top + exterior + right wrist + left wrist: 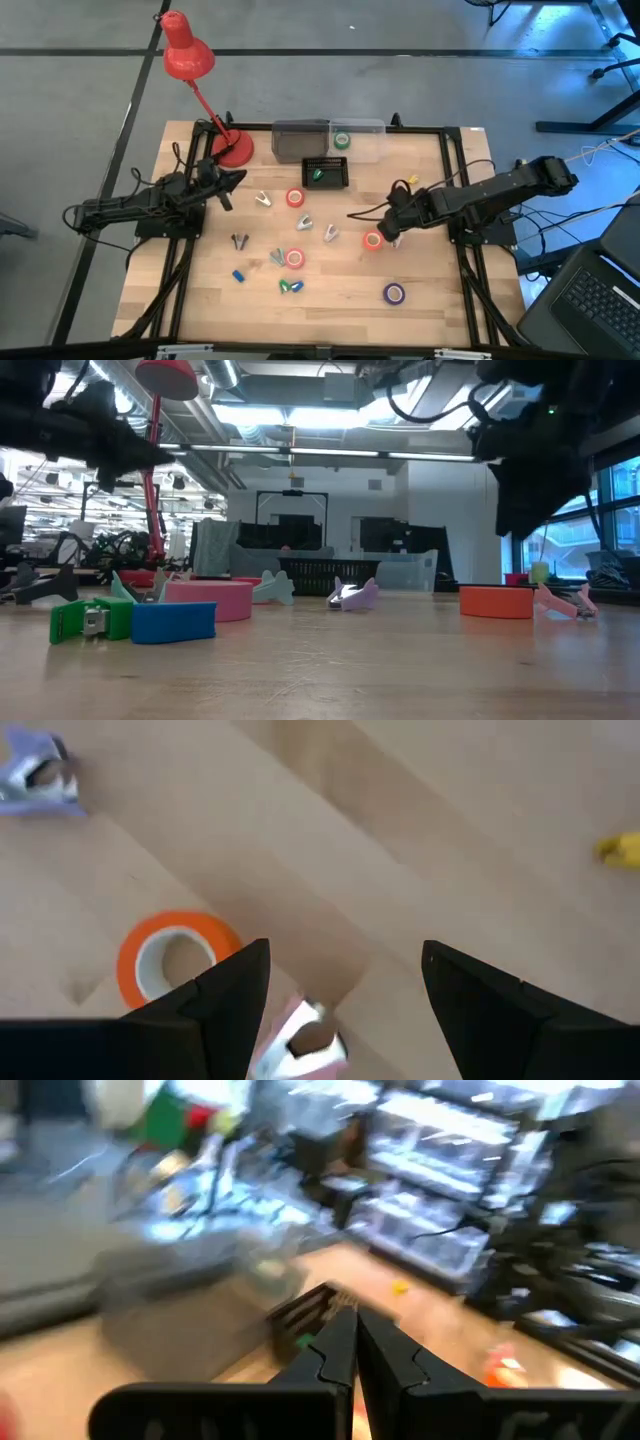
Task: Pick and place Stapler, Stapler remover, tape
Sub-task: Put the gray staple remover into the gray bin
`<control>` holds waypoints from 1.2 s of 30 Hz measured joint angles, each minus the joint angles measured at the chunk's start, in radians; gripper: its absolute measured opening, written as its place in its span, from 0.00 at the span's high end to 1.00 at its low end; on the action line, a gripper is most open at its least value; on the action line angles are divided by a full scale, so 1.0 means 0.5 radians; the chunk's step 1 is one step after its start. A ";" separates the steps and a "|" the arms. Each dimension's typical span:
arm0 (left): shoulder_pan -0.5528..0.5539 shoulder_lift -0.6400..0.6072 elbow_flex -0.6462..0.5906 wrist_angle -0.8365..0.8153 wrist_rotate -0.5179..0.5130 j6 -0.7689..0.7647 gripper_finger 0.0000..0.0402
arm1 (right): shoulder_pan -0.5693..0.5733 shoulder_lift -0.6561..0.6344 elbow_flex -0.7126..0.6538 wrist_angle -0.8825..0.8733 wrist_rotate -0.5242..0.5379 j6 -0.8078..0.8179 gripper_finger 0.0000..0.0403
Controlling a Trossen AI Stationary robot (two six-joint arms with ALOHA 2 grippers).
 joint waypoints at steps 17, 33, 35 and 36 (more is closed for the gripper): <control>-0.141 0.892 0.456 -0.440 0.346 0.392 0.76 | -0.291 0.000 0.000 0.483 0.427 -0.666 0.34; -0.280 2.170 1.285 -0.984 -0.122 1.415 0.58 | -0.336 0.000 0.000 0.595 0.403 -0.849 0.34; -0.279 2.305 1.360 -1.038 -0.129 1.533 0.59 | -0.336 0.000 0.000 0.592 0.403 -0.849 0.35; -0.279 2.376 1.389 -1.065 -0.128 1.595 0.60 | -0.336 0.000 0.000 0.591 0.403 -0.849 0.35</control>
